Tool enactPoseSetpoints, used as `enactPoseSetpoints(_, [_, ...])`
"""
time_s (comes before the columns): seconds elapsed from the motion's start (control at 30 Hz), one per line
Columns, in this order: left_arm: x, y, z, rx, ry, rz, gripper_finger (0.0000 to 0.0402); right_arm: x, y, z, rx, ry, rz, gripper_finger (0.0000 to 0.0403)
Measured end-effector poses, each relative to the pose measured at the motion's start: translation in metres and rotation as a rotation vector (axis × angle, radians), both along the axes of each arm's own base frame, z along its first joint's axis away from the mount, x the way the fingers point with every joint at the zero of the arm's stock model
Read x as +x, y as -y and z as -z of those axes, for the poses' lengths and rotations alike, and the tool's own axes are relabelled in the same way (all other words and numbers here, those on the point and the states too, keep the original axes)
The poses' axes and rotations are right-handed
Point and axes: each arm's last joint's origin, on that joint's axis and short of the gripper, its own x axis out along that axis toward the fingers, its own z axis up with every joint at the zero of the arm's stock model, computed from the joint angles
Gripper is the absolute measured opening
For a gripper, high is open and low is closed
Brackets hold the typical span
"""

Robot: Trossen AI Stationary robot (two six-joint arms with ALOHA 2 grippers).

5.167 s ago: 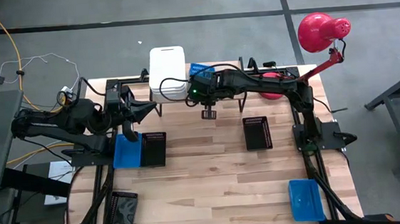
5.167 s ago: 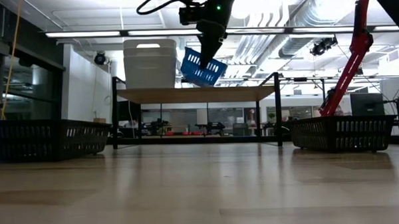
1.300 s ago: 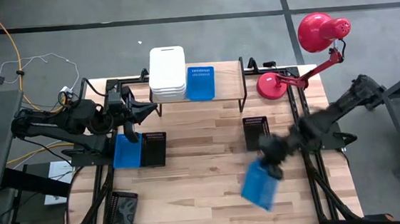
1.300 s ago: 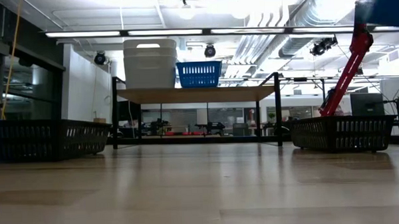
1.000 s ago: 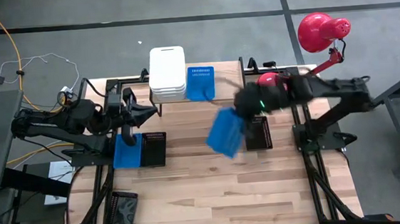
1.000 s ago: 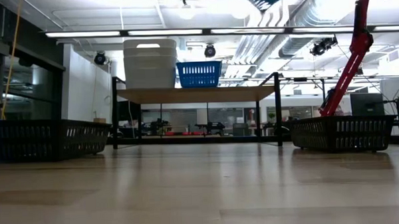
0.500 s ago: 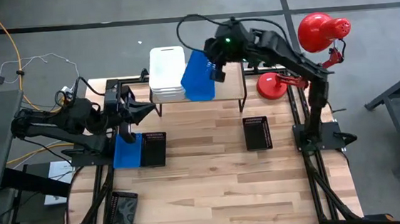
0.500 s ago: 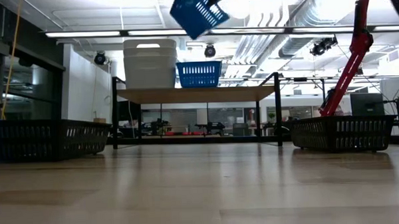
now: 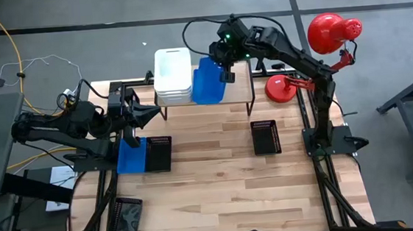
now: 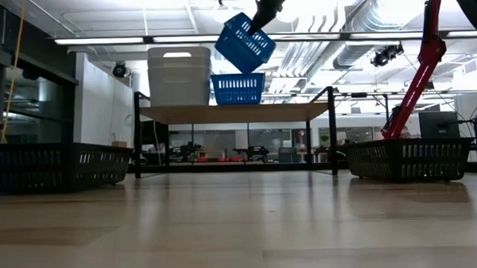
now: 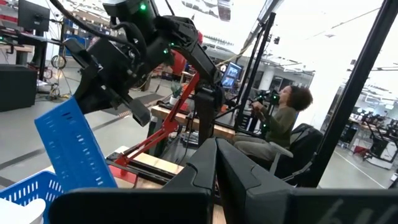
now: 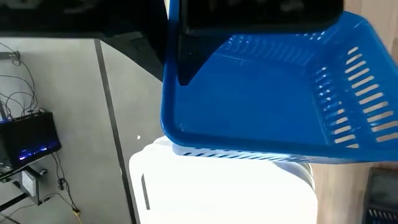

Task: Stack baskets on shelf by color
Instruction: Stack the right blue bin on top of the blue bin on the shelf

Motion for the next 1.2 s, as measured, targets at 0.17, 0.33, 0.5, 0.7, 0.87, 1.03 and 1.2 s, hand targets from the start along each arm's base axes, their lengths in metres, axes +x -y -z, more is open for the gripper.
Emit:
enactPoseSetpoints(0.17, [0.0,0.0,0.0,0.0,0.0,0.0,0.0,-0.002,0.005,0.0,0.004,0.006,0.003,0.0])
enactPoseSetpoints(0.33, [0.0,0.0,0.0,0.0,0.0,0.0,0.0,-0.003,0.008,0.004,0.013,-0.03,-0.01,0.0])
enactPoseSetpoints(0.5, [0.0,0.0,0.0,0.0,0.0,0.0,0.0,0.004,0.011,0.015,0.027,-0.065,-0.044,0.0003])
enactPoseSetpoints(0.7, [0.0,0.0,0.0,0.0,0.0,0.0,0.0,0.011,0.014,0.021,0.012,-0.071,-0.047,0.0034])
enactPoseSetpoints(0.87, [0.0,0.0,0.0,0.0,0.0,0.0,0.0,0.012,0.015,0.02,-0.01,-0.065,-0.038,0.0082])
enactPoseSetpoints(1.03, [0.0,0.0,0.0,0.01,-0.004,-0.018,0.0,0.011,0.016,0.019,-0.023,-0.071,-0.023,0.0129])
enactPoseSetpoints(1.2, [0.0,0.0,0.0,0.022,-0.008,-0.022,0.0,0.009,0.015,0.017,-0.025,-0.065,-0.003,0.0147])
